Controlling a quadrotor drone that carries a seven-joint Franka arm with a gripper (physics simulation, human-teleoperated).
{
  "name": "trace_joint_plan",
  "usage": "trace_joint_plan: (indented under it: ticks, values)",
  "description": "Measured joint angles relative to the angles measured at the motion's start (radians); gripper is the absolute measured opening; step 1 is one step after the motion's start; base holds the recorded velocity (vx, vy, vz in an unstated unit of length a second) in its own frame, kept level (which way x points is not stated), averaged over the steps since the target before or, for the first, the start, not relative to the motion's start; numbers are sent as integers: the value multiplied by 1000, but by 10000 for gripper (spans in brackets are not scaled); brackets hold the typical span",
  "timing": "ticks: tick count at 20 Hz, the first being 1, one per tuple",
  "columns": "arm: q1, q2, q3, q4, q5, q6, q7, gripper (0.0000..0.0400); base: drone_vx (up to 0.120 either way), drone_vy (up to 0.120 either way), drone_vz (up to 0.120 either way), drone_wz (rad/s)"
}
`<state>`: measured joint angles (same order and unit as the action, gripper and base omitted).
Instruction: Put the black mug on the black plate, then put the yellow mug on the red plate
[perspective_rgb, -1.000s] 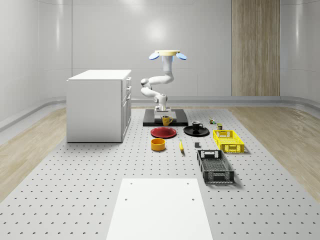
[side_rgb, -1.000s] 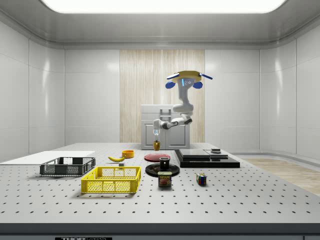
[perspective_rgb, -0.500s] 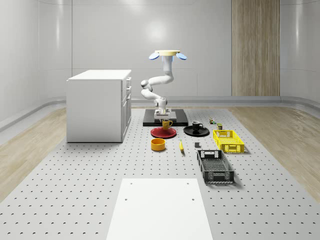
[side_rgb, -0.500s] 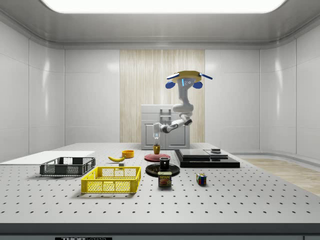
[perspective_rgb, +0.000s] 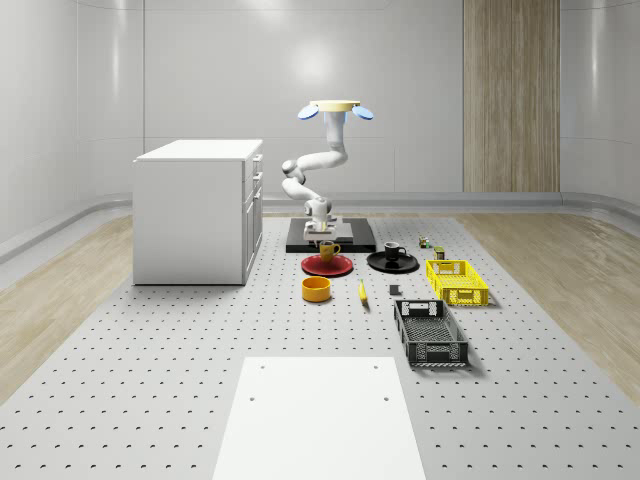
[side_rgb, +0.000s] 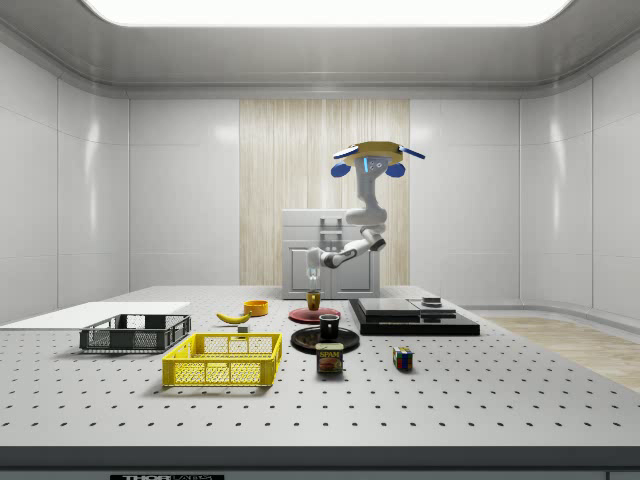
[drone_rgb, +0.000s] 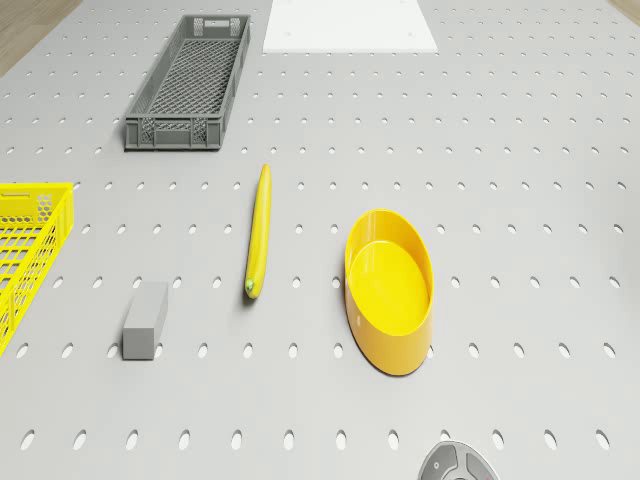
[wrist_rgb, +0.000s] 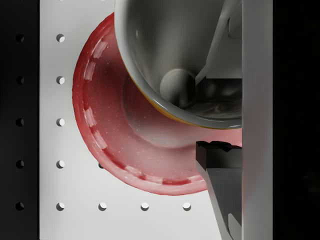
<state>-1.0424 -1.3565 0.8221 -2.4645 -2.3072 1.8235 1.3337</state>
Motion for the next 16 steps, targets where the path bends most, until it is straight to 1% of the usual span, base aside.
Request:
trace_joint_plan:
  ticks: [4, 5, 6, 7, 9, 12, 16]
  values:
    - [1, 6, -7, 16, -7, 9, -9, 110, 0, 0, 0, 0]
    - [1, 8, -9, 20, -8, 11, -11, 174, 0, 0, 0, 0]
    - [1, 9, -11, 23, -10, 12, -12, 224, 0, 0, 0, 0]
    - [2, 10, -11, 23, -10, 12, -13, 263, 0, 0, 0, 0]
    - [6, 7, -6, 16, -6, 7, -15, 317, 0, 0, 0, 0]
    - [15, -1, 10, -5, 8, -7, -15, 361, 0, 0, 0, 0]
    - [26, -12, 31, -33, 28, -25, -15, 386, 0, 0, 0, 0]
